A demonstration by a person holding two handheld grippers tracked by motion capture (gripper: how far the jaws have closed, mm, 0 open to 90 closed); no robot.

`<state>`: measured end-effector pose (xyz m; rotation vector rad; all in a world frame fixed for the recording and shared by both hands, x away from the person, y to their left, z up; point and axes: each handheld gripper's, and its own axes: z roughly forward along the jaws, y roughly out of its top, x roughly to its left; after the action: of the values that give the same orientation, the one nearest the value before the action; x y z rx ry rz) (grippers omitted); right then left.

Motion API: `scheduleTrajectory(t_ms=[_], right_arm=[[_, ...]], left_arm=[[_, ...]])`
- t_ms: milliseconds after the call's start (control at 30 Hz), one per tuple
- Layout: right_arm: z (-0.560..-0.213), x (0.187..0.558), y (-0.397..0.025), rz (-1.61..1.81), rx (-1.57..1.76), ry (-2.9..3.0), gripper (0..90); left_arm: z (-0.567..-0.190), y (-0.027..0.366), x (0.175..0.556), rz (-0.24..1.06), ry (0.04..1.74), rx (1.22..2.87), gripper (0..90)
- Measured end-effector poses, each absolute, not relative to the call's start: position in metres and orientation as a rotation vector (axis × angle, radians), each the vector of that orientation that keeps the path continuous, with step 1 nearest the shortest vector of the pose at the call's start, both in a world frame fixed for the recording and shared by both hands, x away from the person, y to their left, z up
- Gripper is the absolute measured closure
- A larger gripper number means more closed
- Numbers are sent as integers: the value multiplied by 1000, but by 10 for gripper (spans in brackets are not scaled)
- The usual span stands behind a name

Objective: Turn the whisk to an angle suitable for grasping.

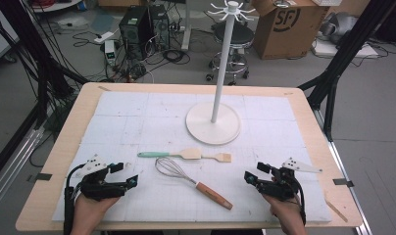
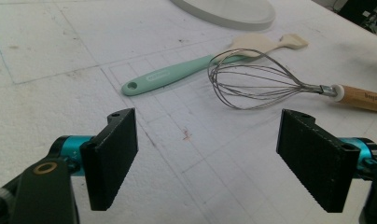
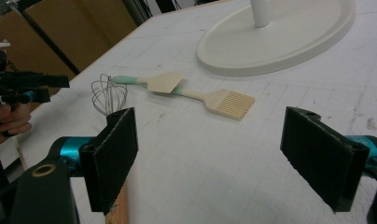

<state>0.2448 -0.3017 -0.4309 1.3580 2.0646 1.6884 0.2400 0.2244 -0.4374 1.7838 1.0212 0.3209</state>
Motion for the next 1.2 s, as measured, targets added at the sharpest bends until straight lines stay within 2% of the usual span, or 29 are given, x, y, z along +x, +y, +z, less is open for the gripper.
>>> scheduleTrajectory(t_ms=[300, 400, 500, 567, 667, 733, 900, 1200], right_arm=[[-432, 242, -302, 1692, 1341, 2080, 201], [-433, 240, -305, 1689, 1354, 2061, 340], [-433, 240, -306, 1690, 1357, 2066, 580], [-433, 240, -304, 1676, 1336, 2086, 700], [-432, 239, -300, 1660, 1356, 2128, 833], [-429, 238, -296, 1689, 1336, 2138, 891], [-423, 236, -281, 1739, 1297, 2213, 894], [-432, 225, -246, 1755, 1216, 2485, 895]], left_arm=[[-437, 219, 244, 316, 1026, 1782, 212], [-437, 214, 247, 326, 1019, 1795, 212], [-437, 213, 247, 330, 1015, 1803, 212], [-438, 214, 246, 334, 1019, 1803, 212], [-439, 217, 245, 322, 1025, 1790, 213], [-440, 218, 245, 323, 1025, 1790, 215], [-438, 219, 242, 327, 1021, 1787, 215], [-436, 222, 239, 332, 1021, 1771, 216]])
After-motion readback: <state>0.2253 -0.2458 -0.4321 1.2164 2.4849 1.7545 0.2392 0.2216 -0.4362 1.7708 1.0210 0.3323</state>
